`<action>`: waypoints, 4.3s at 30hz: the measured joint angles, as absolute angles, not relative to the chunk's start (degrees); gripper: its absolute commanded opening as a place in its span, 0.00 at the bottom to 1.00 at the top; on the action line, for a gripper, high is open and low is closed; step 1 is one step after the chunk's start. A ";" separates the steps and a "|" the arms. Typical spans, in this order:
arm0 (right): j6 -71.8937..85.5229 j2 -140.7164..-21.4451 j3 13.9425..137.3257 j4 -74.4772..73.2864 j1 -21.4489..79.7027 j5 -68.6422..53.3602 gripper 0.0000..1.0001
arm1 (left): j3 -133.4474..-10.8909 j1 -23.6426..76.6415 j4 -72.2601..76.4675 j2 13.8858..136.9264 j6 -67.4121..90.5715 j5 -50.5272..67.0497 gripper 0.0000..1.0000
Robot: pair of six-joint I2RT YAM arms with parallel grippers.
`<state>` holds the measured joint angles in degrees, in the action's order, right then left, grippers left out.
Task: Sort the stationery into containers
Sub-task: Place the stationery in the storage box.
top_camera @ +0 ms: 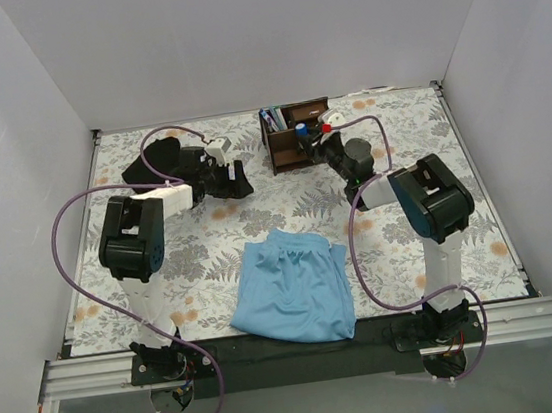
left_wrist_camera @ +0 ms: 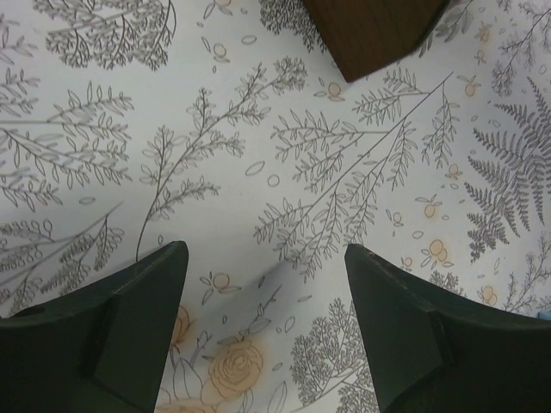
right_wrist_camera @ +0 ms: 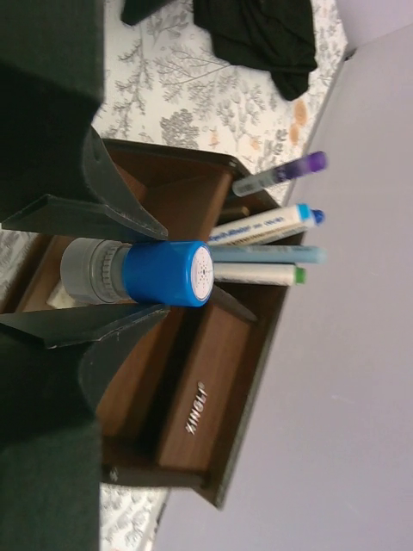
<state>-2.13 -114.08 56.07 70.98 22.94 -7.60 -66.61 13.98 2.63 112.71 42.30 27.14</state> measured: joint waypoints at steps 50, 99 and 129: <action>-8.54 -119.74 61.01 72.62 24.01 3.97 0.01 | -78.89 12.03 4.99 123.46 44.40 37.10 0.74; -10.74 -124.03 59.44 77.06 24.18 4.29 0.17 | -82.24 12.03 6.76 126.67 44.64 39.70 0.74; -11.14 -125.03 62.17 74.91 24.12 4.32 0.63 | -82.56 12.03 7.79 127.24 44.64 40.16 0.74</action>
<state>-11.14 -125.03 62.17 74.91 24.12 4.32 -82.56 12.03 7.79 127.24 44.64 40.16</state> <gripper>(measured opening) 0.623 0.738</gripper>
